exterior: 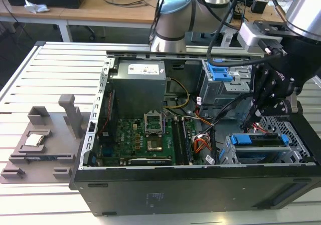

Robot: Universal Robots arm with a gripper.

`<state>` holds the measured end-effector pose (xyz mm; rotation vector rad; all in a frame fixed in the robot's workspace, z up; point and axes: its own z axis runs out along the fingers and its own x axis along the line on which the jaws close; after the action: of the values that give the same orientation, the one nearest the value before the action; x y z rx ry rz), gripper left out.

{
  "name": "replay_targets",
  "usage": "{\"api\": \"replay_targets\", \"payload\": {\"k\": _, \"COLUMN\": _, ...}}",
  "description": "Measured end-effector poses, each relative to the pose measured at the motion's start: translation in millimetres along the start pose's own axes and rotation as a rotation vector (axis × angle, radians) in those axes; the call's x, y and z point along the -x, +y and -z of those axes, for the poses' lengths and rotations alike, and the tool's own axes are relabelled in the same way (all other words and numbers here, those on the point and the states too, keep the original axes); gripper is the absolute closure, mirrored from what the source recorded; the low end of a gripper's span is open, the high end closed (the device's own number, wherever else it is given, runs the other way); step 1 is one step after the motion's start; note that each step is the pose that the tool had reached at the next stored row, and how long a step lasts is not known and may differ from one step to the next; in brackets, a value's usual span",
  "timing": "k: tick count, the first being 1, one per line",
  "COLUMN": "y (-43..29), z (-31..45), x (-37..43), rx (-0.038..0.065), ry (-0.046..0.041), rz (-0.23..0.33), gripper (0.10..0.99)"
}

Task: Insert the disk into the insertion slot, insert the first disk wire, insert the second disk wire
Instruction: 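Insert the second disk wire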

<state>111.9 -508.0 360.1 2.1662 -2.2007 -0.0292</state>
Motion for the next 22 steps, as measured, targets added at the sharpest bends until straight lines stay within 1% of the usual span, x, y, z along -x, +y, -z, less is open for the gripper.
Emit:
{"api": "replay_targets", "payload": {"k": 1, "y": 2.6, "z": -0.2, "x": 1.6, "rx": 0.0, "ry": -0.0002, "rz": 0.0, "gripper": 0.98}}
{"api": "replay_targets", "payload": {"k": 3, "y": 5.1, "z": -0.2, "x": 2.6, "rx": 0.0, "ry": -0.0001, "rz": 0.0, "gripper": 0.98}}
{"api": "replay_targets", "payload": {"k": 8, "y": 5.5, "z": -0.3, "x": 2.6, "rx": 0.0, "ry": -0.0001, "rz": 0.0, "gripper": 0.973}}
{"api": "replay_targets", "payload": {"k": 12, "y": 5.7, "z": -0.3, "x": 2.6, "rx": 0.0, "ry": 0.0, "rz": 0.0, "gripper": 0.725}}
{"api": "replay_targets", "payload": {"k": 14, "y": 5.7, "z": -0.3, "x": 2.6, "rx": 0.0, "ry": 0.0, "rz": 0.0, "gripper": 0.725}}
{"api": "replay_targets", "payload": {"k": 15, "y": 5.7, "z": -0.4, "x": 2.7, "rx": 0.0, "ry": 0.0027, "rz": -0.006, "gripper": 0.725}}
{"api": "replay_targets", "payload": {"k": 17, "y": 5.8, "z": -0.3, "x": 2.6, "rx": 0.001, "ry": 0.0049, "rz": -0.03, "gripper": 0.725}}
{"api": "replay_targets", "payload": {"k": 19, "y": 5.4, "z": -1.3, "x": 2.8, "rx": 0.002, "ry": 0.0033, "rz": -0.066, "gripper": 0.725}}
{"api": "replay_targets", "payload": {"k": 21, "y": 4.3, "z": -2.8, "x": 3.0, "rx": 0.002, "ry": 0.0028, "rz": -0.087, "gripper": 0.725}}
{"api": "replay_targets", "payload": {"k": 22, "y": 2.8, "z": -4.9, "x": 3.4, "rx": 0.003, "ry": 0.0032, "rz": -0.097, "gripper": 0.725}}
